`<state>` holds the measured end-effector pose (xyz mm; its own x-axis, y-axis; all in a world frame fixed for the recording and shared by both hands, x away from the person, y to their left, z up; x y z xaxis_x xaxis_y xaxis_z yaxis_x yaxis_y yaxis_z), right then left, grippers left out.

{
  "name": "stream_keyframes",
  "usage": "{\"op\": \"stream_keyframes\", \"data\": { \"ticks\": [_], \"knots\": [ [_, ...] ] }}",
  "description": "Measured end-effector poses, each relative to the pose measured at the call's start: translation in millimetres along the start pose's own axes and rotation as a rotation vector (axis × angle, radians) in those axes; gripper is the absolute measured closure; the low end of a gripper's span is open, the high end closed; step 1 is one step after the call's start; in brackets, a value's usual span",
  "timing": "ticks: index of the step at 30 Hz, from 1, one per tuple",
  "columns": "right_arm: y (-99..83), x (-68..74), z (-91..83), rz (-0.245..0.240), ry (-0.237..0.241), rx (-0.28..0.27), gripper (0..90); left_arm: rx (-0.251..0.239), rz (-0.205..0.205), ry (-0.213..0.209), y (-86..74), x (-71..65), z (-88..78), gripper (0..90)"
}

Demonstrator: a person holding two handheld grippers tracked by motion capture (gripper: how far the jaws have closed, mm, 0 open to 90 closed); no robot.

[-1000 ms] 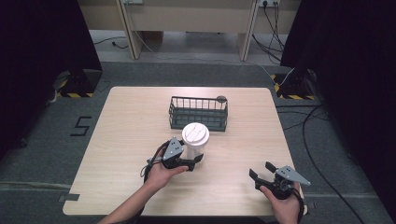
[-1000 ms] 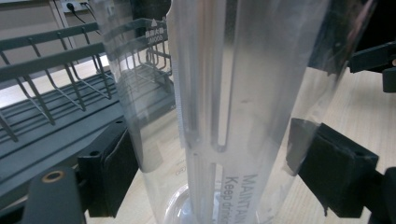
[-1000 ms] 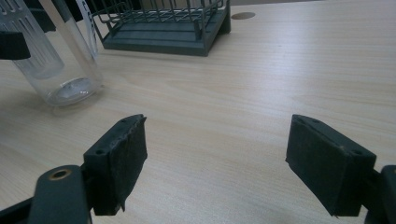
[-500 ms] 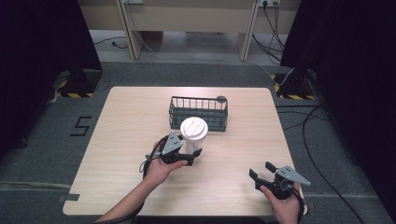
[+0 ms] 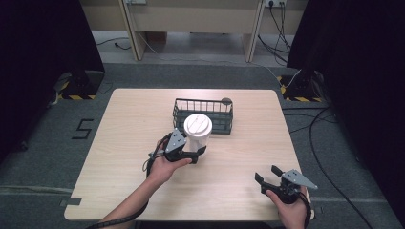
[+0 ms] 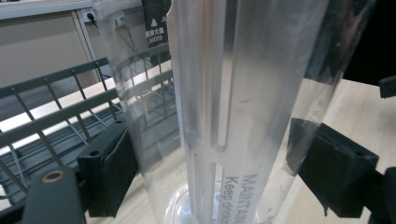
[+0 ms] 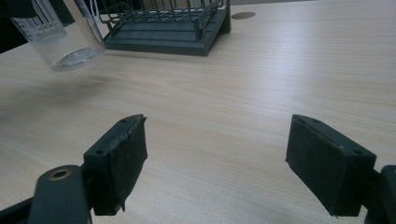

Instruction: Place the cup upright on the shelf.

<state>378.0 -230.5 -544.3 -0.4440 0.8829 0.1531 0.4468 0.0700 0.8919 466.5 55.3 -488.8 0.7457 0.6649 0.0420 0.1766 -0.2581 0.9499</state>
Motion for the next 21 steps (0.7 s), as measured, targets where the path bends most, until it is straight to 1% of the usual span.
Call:
{"op": "stream_keyframes", "data": {
  "ticks": [7,15,21],
  "knots": [
    [0.0,-0.1,0.0,0.002,0.001,0.001,20.9,-0.007,-0.007,0.010,4.9,4.6,0.8,17.9],
    [-0.1,-0.2,0.0,0.003,0.000,0.001,20.9,-0.011,-0.002,0.016,9.8,7.0,1.5,17.9],
    [-0.1,-0.2,0.0,0.005,0.001,0.002,20.9,-0.021,0.004,0.026,18.6,11.9,2.2,17.9]
  ]
}}
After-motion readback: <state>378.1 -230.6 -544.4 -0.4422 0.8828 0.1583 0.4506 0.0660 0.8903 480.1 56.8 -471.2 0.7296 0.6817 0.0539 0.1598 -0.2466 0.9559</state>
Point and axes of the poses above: each handheld gripper's, and its own axes: z roughly forward along the jaws, y roughly out of its top, x roughly to its left, the point moved 8 cm from there along z, roughly forward along the jaws, and after that the axes turned 3 degrees about x, right-handed, at the moved point
